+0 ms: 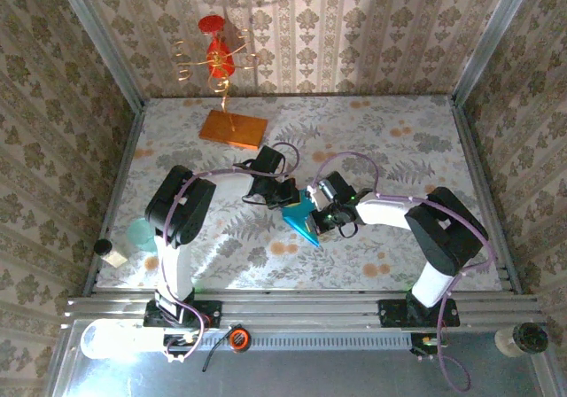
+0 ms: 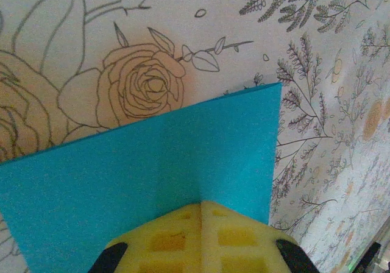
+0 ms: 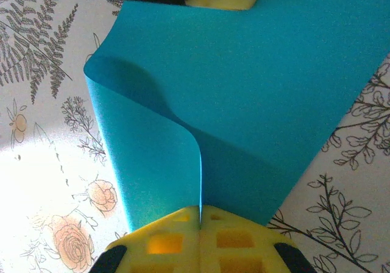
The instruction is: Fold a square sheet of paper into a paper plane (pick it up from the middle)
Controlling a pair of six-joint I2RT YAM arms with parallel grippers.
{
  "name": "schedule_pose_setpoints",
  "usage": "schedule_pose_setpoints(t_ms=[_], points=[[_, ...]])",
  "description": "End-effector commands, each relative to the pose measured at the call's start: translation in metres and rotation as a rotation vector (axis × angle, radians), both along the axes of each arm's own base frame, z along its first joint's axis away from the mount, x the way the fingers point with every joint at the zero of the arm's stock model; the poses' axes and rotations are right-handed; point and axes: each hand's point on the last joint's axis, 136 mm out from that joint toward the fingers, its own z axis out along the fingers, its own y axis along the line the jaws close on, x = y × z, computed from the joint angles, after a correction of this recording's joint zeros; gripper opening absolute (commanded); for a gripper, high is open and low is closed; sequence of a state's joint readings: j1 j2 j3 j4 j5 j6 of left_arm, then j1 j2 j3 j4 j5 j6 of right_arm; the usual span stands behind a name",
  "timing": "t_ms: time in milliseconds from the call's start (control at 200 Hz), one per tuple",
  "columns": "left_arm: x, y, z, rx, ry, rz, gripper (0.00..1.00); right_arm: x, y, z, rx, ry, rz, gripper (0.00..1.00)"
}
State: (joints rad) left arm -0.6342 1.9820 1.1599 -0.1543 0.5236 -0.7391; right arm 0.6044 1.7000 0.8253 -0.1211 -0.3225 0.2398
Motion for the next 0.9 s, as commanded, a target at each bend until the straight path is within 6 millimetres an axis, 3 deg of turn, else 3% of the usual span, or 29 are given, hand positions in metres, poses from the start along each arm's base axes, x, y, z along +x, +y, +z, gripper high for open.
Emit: schedule_pose_setpoints(t_ms=[0, 450, 695, 895], points=[[-0.017, 0.007, -0.026, 0.066, 0.061, -0.025, 0.0, 0.001, -0.004, -0.007, -0.024, 0.032, -0.023, 0.04], [-0.014, 0.005, -0.02, 0.057, 0.049, -0.018, 0.01, -0.006, -0.012, -0.015, -0.06, 0.058, -0.031, 0.05], [0.003, -0.003, 0.015, 0.011, -0.028, 0.004, 0.04, -0.012, -0.013, -0.014, -0.053, 0.078, -0.028, 0.05], [0.009, 0.006, 0.048, -0.003, -0.102, 0.084, 0.1, -0.016, -0.01, -0.011, -0.027, 0.098, -0.034, 0.05]])
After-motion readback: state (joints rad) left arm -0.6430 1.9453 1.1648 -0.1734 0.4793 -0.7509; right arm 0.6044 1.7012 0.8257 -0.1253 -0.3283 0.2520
